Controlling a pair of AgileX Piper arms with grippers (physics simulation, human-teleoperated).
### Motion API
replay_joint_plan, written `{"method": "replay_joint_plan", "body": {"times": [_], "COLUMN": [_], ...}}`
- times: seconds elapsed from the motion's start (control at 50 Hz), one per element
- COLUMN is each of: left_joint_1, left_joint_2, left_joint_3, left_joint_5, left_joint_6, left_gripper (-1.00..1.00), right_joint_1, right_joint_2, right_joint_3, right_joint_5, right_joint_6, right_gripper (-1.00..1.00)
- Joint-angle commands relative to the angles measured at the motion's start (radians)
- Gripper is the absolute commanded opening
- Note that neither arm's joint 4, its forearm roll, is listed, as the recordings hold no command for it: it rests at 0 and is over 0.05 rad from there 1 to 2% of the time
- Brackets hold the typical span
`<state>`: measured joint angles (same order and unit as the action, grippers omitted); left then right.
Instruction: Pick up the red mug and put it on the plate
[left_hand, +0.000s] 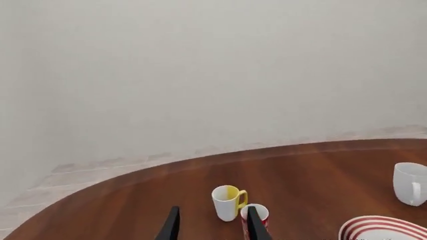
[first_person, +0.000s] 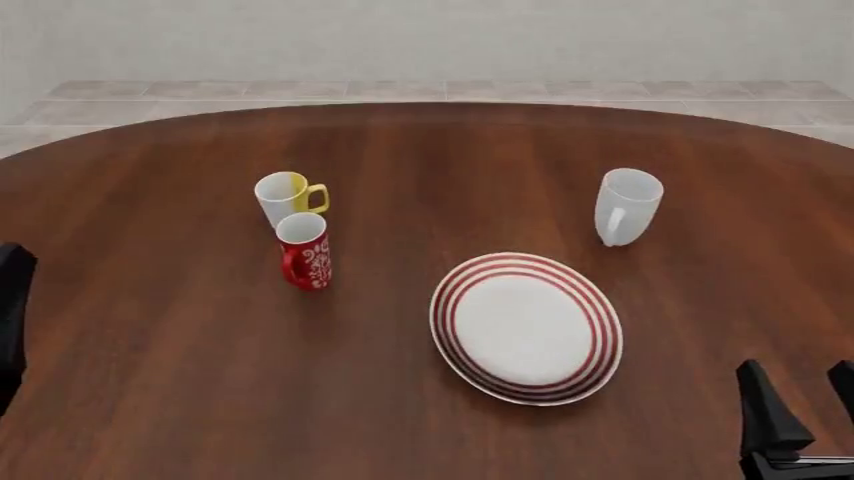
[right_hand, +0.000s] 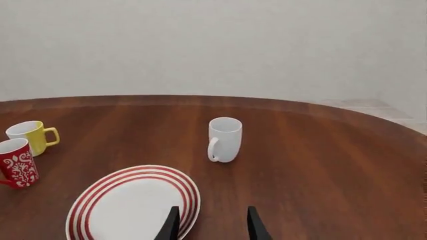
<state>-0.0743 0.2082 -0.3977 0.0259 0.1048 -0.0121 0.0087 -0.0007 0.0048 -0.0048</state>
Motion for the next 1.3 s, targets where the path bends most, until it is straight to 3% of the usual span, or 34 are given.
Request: {"method": "replay_joint_plan", "body": {"times": [0.02, 0.04, 0.1, 0.2, 0.3, 0.56, 0.62, 0.64, 0.68, 1.3], "left_joint_1": [-0.042, 0.010, -0.060, -0.105, -0.165, -0.227, -0.223, -0.244, -0.241, -0.204], "left_joint_2": [0.233, 0.290, 0.358, 0.419, 0.490, 0.705, 0.781, 0.775, 0.810, 1.129], "left_joint_3": [-0.014, -0.023, -0.129, -0.178, -0.202, -0.244, -0.290, -0.277, -0.300, -0.315], "left_joint_5": [-0.138, -0.142, -0.103, -0.109, -0.154, -0.215, -0.168, -0.199, -0.181, -0.355], "left_joint_6": [-0.011, -0.062, -0.019, 0.004, 0.050, 0.054, -0.005, 0.038, 0.006, 0.003], "left_gripper": [1.00, 1.00, 1.00, 1.00, 1.00, 1.00, 1.00, 1.00, 1.00, 1.00], "right_joint_1": [-0.004, -0.004, -0.005, -0.005, -0.007, -0.011, -0.009, -0.009, -0.011, -0.009], "right_joint_2": [-0.003, -0.003, -0.004, -0.002, -0.001, -0.007, -0.007, -0.007, -0.007, -0.003], "right_joint_3": [0.000, 0.000, 0.000, 0.000, 0.001, 0.000, 0.000, 0.000, 0.000, 0.000], "right_joint_5": [0.002, 0.002, 0.002, 0.001, 0.001, 0.001, 0.001, 0.001, 0.000, 0.002], "right_joint_6": [-0.003, -0.004, -0.004, -0.004, -0.004, -0.001, -0.002, -0.003, -0.004, -0.008], "right_gripper": [1.00, 1.00, 1.00, 1.00, 1.00, 1.00, 1.00, 1.00, 1.00, 1.00]}}
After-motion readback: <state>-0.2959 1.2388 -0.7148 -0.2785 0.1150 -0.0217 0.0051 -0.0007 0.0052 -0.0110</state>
